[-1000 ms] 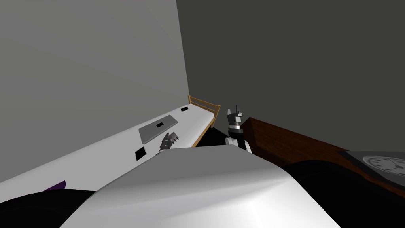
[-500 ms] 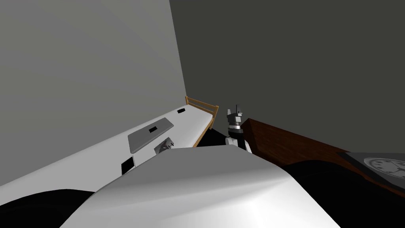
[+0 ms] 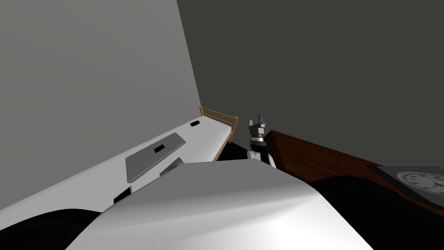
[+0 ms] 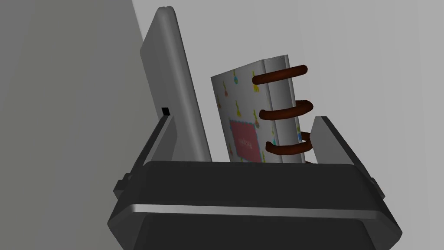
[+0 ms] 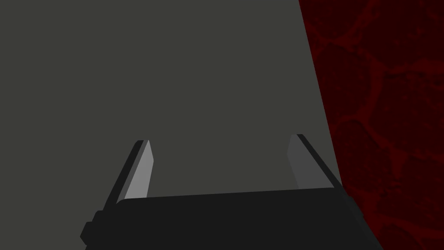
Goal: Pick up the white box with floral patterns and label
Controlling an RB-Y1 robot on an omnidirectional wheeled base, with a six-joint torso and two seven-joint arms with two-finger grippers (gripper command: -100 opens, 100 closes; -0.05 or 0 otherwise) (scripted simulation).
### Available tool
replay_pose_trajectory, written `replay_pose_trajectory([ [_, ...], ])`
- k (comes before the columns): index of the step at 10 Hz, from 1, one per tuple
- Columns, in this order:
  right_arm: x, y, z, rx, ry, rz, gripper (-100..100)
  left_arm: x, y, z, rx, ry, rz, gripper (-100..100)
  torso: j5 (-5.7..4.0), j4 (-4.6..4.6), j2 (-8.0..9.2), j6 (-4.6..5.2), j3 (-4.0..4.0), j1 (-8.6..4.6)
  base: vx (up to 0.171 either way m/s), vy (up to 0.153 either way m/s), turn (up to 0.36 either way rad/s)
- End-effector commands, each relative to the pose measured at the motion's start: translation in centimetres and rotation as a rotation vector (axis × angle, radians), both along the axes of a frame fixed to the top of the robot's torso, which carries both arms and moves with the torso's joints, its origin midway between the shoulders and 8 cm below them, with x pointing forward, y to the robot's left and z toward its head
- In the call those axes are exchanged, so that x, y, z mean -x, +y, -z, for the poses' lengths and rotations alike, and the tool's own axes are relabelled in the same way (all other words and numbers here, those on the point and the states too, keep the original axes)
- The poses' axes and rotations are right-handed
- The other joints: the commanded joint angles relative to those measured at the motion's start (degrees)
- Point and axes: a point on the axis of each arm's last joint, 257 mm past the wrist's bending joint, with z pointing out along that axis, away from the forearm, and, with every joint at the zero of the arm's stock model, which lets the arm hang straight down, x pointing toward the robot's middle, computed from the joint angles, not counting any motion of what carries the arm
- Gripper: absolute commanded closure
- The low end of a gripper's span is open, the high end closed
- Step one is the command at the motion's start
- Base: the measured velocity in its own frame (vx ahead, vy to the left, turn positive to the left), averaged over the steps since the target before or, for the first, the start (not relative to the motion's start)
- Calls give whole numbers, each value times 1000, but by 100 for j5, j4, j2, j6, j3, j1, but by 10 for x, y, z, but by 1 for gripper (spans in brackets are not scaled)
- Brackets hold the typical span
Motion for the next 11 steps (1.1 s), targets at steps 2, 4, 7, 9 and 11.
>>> replay_pose_trajectory([
  [2, 0, 0, 0, 0, 0, 0, 0, 50, 19, 19, 17, 91, -70, -100, 0, 1, 4, 1, 2, 0, 118, -24, -138],
  [4, 0, 0, 0, 0, 0, 0, 0, 69, 25, 24, 22, 123, -96, -100, 0, 0, -2, 1, -1, 2, 112, -1, -64],
  [7, 0, 0, 0, 0, 0, 0, 0, 123, 38, 34, 36, 202, -175, -100, 1, 4, 18, 1, 10, 3, 83, 1, -101],
  [9, 0, 0, 0, 0, 0, 0, 0, 163, 42, 39, 54, 251, -248, -100, 0, 3, 14, -1, 8, 0, 106, 5, -104],
  [11, 0, 0, 0, 0, 0, 0, 0, 167, 41, 39, 57, 252, -259, -100, 2, 2, 8, 0, 4, 8, 78, 16, -65],
])
